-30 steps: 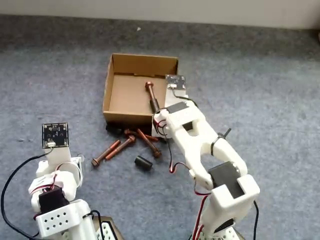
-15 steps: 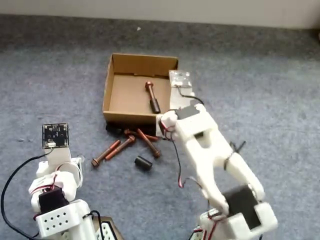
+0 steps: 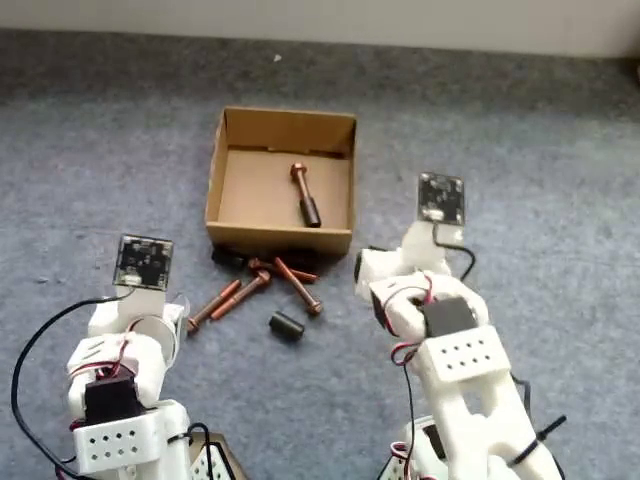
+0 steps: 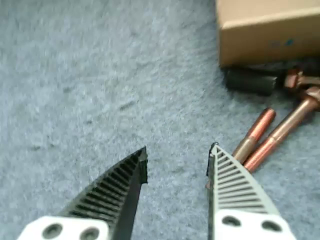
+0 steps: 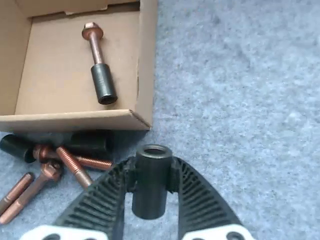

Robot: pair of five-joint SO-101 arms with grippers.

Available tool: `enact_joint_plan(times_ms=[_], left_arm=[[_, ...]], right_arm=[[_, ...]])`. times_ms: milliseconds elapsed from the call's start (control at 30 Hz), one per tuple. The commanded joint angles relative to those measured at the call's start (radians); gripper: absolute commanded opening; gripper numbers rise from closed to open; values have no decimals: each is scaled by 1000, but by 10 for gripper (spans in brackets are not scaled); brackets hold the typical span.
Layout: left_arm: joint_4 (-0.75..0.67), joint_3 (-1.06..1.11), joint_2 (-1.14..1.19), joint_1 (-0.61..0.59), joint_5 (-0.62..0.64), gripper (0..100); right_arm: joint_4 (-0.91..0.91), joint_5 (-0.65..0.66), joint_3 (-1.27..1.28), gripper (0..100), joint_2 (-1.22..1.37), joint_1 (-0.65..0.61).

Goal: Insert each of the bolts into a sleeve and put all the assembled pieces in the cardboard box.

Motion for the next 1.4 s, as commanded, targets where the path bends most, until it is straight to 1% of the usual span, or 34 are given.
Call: enact_joint_plan(times_ms=[0, 100, 167, 233, 333, 433, 500, 567, 700, 833, 967, 1100, 1233, 1367], left_arm=[[57, -174, 4, 117, -78, 216], [137, -292, 51, 182, -147, 216], [167, -375, 145, 208, -155, 215], [187, -460, 278, 229, -155, 215], [212, -572, 496, 292, -160, 216], [207, -636, 685, 369, -210, 214], [203, -664, 799, 407, -218, 213], [178, -685, 900, 440, -219, 213], [75, -699, 1076, 478, -219, 213], [-41, -699, 1227, 496, -219, 213], [-110, -717, 1348, 499, -219, 213], [-114, -789, 1460, 499, -216, 212], [-114, -871, 1558, 518, -218, 156], [-114, -914, 1653, 559, -218, 127]], right_arm=[[-117, 5, 64, 4, -70, 45], [-197, 3, 117, 4, -71, 76], [-245, 3, 145, 4, -71, 96], [-292, 3, 170, 4, -71, 116], [-348, 3, 200, 4, -71, 140], [-377, 2, 216, 4, -71, 168], [-378, -41, 216, 4, -71, 188], [-378, -75, 216, 4, -71, 199], [-378, -75, 216, 4, -71, 200], [-378, -75, 216, 4, -71, 200], [-375, -75, 216, 4, -71, 200], [-375, -75, 216, 4, -71, 199], [-374, -75, 216, 4, -71, 199], [-374, -75, 217, 4, -71, 199]])
